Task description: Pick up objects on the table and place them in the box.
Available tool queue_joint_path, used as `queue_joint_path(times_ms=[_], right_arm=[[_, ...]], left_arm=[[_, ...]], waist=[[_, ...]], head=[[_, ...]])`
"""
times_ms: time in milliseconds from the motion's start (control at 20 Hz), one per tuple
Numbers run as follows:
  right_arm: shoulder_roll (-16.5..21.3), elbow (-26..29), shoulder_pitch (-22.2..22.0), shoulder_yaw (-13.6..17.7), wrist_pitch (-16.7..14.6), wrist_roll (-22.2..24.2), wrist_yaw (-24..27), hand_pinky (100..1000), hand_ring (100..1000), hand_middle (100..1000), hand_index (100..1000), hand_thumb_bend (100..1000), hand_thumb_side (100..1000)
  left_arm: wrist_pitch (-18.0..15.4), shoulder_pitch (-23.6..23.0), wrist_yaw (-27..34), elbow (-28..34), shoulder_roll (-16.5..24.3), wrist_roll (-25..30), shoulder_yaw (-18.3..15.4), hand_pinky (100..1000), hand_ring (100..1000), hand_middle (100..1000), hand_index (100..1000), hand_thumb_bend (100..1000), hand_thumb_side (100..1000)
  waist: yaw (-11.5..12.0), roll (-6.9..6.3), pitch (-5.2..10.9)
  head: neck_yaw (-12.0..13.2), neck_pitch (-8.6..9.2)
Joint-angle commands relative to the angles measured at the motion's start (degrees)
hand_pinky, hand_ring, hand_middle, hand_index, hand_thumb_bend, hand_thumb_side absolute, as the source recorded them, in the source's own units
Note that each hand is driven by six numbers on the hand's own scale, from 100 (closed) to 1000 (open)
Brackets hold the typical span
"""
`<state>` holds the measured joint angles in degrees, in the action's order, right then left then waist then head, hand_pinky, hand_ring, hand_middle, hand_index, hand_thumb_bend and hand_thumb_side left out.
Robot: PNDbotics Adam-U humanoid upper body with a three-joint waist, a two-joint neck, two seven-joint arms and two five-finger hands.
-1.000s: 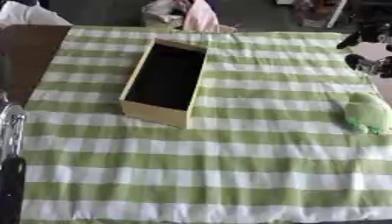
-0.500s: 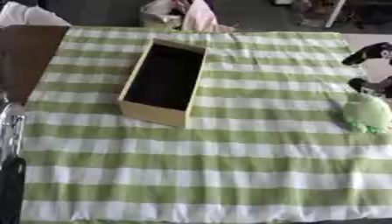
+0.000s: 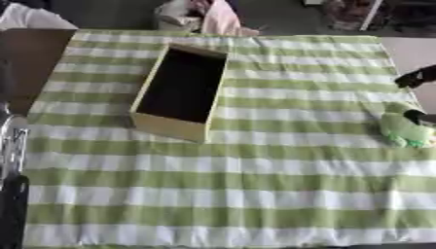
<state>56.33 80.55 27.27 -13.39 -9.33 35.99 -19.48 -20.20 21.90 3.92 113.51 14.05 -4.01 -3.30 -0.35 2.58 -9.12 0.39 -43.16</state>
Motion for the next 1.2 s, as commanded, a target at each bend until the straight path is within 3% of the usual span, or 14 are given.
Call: queue_joint_path(times_ms=[50,400,450,700,1200], right_arm=[[2.71,-1.43,0.24,1.31,-0.24,0.32,-0.99,991,917,884,985,241,410],[2.24,-5.37,0.03,1.11,-0.64,0.33,-3.36,1000,923,889,1000,268,439],[2.11,-6.01,0.21,1.08,-0.49,0.04,-4.06,1000,925,890,1000,241,432],[0.49,-9.99,1.94,0.85,-0.16,-1.63,-8.24,1000,934,897,1000,289,474],[-2.59,-16.01,4.56,-0.16,-3.29,-2.4,-14.51,1000,938,896,1000,285,551]], left_arm=[[0.24,0.44,-0.33,1.08,0.77,0.09,-0.08,511,769,715,758,100,692],[0.41,0.45,-0.32,1.08,0.69,0.34,-0.01,509,770,715,757,100,689],[0.44,0.44,-0.3,1.08,0.66,0.36,-0.01,509,770,714,757,100,690],[0.63,0.42,-0.19,1.08,0.51,0.6,0.02,507,770,714,756,100,692],[1.01,0.4,0.0,1.08,0.24,1.2,0.06,503,772,713,754,100,696]], waist=[[-0.12,0.05,0.73],[-0.08,-0.03,0.59],[-0.06,-0.05,0.57],[0.14,-0.24,0.41],[0.54,-0.42,-0.09]], head=[[0.14,0.53],[0.11,0.63],[0.08,0.64],[-0.14,0.9],[-0.32,0.93]])
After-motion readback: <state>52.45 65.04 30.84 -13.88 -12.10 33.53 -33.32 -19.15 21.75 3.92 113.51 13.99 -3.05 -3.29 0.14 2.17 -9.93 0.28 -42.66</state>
